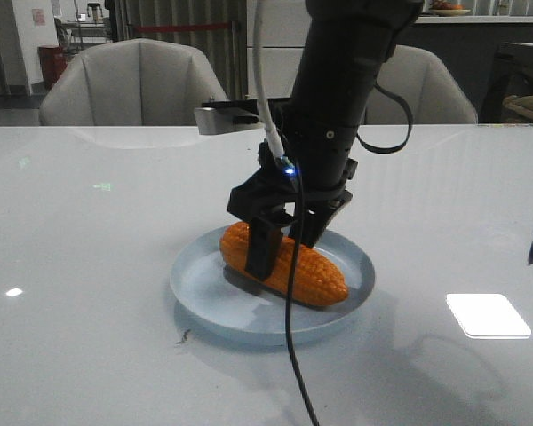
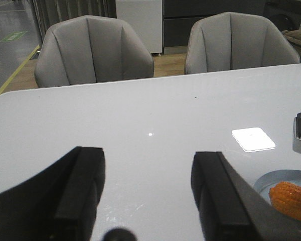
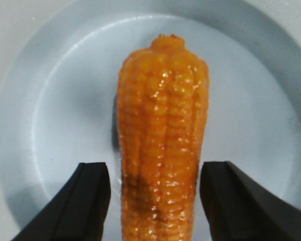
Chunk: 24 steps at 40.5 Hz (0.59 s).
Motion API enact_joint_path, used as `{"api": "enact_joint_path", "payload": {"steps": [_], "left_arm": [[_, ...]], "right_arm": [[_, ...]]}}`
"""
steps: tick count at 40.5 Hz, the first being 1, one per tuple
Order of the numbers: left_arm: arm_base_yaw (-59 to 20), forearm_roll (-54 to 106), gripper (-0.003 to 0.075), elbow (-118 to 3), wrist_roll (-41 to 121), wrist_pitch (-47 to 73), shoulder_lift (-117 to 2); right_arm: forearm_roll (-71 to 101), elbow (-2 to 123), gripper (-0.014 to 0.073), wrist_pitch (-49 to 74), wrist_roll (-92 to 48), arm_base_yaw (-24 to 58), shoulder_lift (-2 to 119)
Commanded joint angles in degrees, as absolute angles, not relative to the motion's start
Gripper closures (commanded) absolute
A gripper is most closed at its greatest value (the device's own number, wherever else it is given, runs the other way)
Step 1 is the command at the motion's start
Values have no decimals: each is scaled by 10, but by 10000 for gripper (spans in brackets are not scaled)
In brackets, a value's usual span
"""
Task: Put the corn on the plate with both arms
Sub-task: 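Open the right gripper and raise it away from the corn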
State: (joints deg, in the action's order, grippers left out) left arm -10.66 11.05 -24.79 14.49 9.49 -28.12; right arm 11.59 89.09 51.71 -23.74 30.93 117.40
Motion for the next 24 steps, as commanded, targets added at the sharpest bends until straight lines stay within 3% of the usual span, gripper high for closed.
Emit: {"api": "enact_joint_path", "payload": {"steps": [1,10,16,24], "left_arm": [[-107,113,271,-265,143,42,-283],[-107,113,271,-265,143,42,-283],[-107,113,271,-265,143,42,-283],[-107,113,271,-265,143,42,-283]], "right_arm": [[119,957,85,566,-242,308,1136],[112,1095,85,674,-241,300,1136],[110,1168,85,745,-170,283,1136],[109,1196,85,758,-108,232,1101]]}}
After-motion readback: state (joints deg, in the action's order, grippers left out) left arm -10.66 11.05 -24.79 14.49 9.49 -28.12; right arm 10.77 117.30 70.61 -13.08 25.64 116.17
